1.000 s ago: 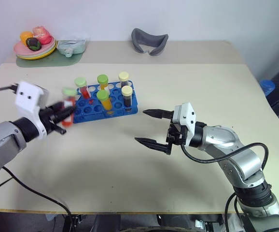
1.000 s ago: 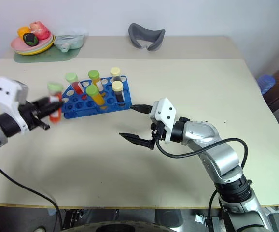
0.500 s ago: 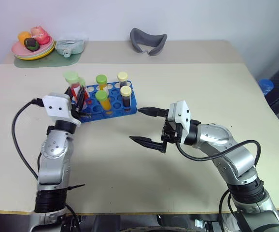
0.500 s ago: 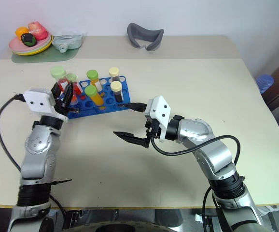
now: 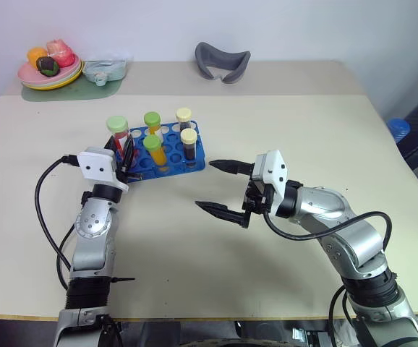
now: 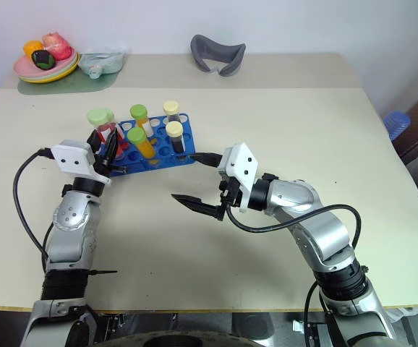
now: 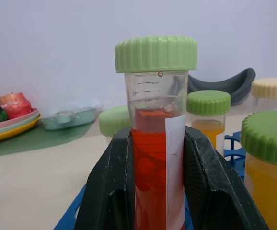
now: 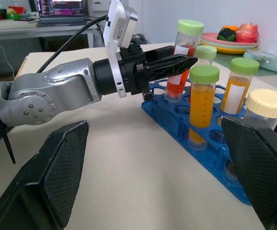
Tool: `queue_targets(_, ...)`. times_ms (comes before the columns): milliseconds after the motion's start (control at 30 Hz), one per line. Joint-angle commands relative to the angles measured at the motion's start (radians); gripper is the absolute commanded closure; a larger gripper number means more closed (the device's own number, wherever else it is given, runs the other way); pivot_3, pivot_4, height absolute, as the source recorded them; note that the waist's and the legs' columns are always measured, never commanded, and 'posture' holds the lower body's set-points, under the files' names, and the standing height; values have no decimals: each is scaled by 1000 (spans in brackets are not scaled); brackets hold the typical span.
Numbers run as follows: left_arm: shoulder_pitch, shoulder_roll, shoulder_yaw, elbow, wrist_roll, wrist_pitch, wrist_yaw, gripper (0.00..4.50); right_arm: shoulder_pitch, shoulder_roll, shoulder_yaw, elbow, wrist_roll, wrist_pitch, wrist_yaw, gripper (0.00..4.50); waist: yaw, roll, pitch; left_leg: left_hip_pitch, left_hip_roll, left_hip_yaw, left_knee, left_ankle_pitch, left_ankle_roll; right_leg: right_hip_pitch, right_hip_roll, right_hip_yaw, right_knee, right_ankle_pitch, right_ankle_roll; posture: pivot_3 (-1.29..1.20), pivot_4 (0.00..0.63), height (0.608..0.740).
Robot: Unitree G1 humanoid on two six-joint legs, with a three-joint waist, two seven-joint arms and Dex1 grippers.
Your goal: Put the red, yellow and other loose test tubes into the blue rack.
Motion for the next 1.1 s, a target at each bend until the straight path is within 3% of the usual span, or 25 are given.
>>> queue_targets(33,20,-11,4,-37,-9,-9,-7,3763,-3,-3,-16,-47,9,-6,2,0,0,0,0,0,0,0,0,0,0,0,0,0,0,0,0,0,150,740)
queue_targets(533,59,-23,13,-117,8,51,29,3763,-6,2,-11,-43,11,-7,5,0,0,0,0,1,0,0,0,0,0,1,0,0,0,0,0,0,150,740)
queue_targets(1100,-7,-47,21,48,-13,-38,5,3763,-8,2,-12,-44,9,-7,1,0,1,0,0,1,0,0,0,0,0,1,0,0,0,0,0,0,150,740)
